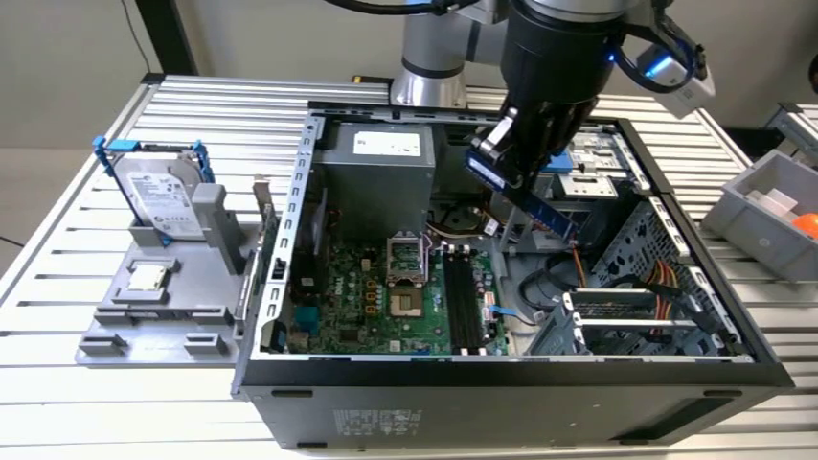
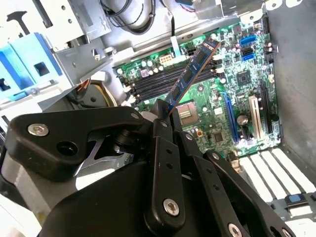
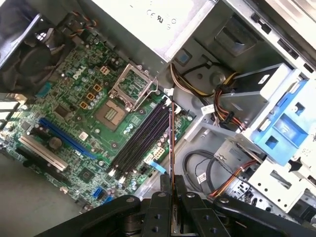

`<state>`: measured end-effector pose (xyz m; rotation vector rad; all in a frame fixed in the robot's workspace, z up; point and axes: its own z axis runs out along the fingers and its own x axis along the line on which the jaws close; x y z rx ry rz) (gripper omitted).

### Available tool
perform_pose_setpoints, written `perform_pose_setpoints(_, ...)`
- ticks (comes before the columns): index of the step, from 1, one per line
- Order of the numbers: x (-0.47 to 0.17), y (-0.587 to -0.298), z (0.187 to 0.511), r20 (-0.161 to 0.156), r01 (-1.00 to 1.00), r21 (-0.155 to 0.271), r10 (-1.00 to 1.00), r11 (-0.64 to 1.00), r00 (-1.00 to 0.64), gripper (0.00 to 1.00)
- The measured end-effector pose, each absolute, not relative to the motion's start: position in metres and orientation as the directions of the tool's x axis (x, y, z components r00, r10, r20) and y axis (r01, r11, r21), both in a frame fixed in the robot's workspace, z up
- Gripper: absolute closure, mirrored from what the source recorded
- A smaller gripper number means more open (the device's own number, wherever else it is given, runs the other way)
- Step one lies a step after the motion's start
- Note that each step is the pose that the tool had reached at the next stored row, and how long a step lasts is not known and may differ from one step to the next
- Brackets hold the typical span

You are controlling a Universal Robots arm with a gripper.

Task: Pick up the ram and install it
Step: 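Insert the ram into the slot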

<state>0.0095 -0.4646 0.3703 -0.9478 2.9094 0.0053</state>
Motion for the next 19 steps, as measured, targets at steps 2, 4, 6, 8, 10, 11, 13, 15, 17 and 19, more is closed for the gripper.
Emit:
perform_pose_setpoints(2, 0.0095, -0.4646, 0.3703, -0.079, -0.567, -0.022, -0.566, 0.824, -0.82, 1.0)
perform_pose_setpoints(4, 0.0095, -0.4646, 0.3703, -0.079, -0.544, -0.022, -0.544, 0.839, -0.835, 1.0)
perform_pose_setpoints(6, 0.0095, -0.4646, 0.3703, -0.079, -0.522, -0.022, -0.522, 0.853, -0.849, 1.0)
perform_pose_setpoints(8, 0.0095, -0.4646, 0.3703, -0.079, -0.501, -0.022, -0.501, 0.865, -0.862, 1.0)
perform_pose_setpoints(10, 0.0095, -0.4646, 0.3703, -0.079, -0.479, -0.022, -0.479, 0.878, -0.874, 1.0)
perform_pose_setpoints(11, 0.0095, -0.4646, 0.3703, -0.079, -0.468, -0.022, -0.468, 0.884, -0.88, 1.0)
perform_pose_setpoints(13, 0.0095, -0.4646, 0.3703, -0.079, -0.444, -0.022, -0.444, 0.896, -0.892, 1.0)
perform_pose_setpoints(15, 0.0093, -0.4646, 0.3703, -0.079, -0.424, -0.022, -0.424, 0.906, -0.902, 1.0)
perform_pose_setpoints(17, 0.009, -0.4646, 0.3703, -0.078, -0.412, -0.021, -0.412, 0.911, -0.908, 1.0)
perform_pose_setpoints(19, 0.0088, -0.4646, 0.3704, -0.079, -0.405, -0.018, -0.406, 0.914, -0.911, 1.0)
